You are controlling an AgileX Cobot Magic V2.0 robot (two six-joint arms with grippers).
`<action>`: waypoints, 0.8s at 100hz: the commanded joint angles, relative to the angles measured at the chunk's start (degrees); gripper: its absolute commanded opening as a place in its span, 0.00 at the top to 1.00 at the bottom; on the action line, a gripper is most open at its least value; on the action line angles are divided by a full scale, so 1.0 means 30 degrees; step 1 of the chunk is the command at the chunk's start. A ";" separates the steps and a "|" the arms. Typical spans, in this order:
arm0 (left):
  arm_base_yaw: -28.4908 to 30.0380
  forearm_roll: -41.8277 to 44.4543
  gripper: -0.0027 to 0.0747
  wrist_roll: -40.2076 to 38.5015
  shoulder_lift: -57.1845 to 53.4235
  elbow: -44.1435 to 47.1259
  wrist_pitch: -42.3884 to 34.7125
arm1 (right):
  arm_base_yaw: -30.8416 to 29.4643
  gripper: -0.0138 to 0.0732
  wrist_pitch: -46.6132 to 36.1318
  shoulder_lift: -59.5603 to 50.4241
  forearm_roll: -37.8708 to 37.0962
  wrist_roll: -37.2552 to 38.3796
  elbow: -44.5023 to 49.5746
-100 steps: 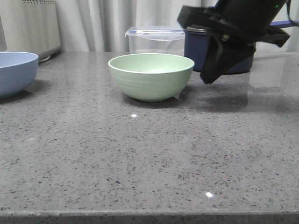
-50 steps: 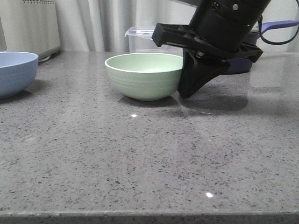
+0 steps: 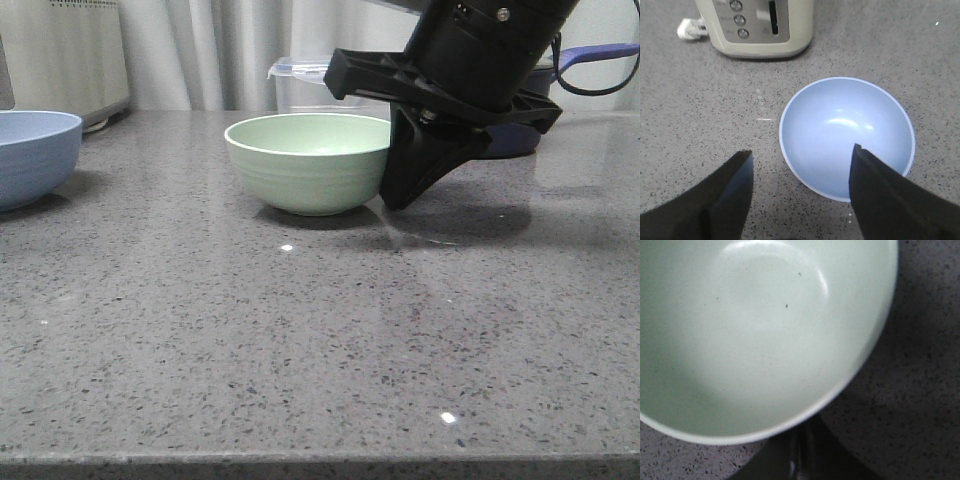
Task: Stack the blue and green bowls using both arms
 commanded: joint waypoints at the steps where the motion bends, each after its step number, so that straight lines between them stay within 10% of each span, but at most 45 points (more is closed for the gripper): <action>1: 0.0045 -0.0020 0.42 -0.0507 0.1524 -0.2001 -0.0163 | -0.0026 0.85 -0.0795 -0.0743 0.0270 -0.0344 -0.0393; 80: 0.0927 -0.0231 0.46 -0.0507 0.8921 -0.4930 0.1189 | -0.0026 0.85 -0.0739 -0.0743 0.0270 -0.0344 -0.0393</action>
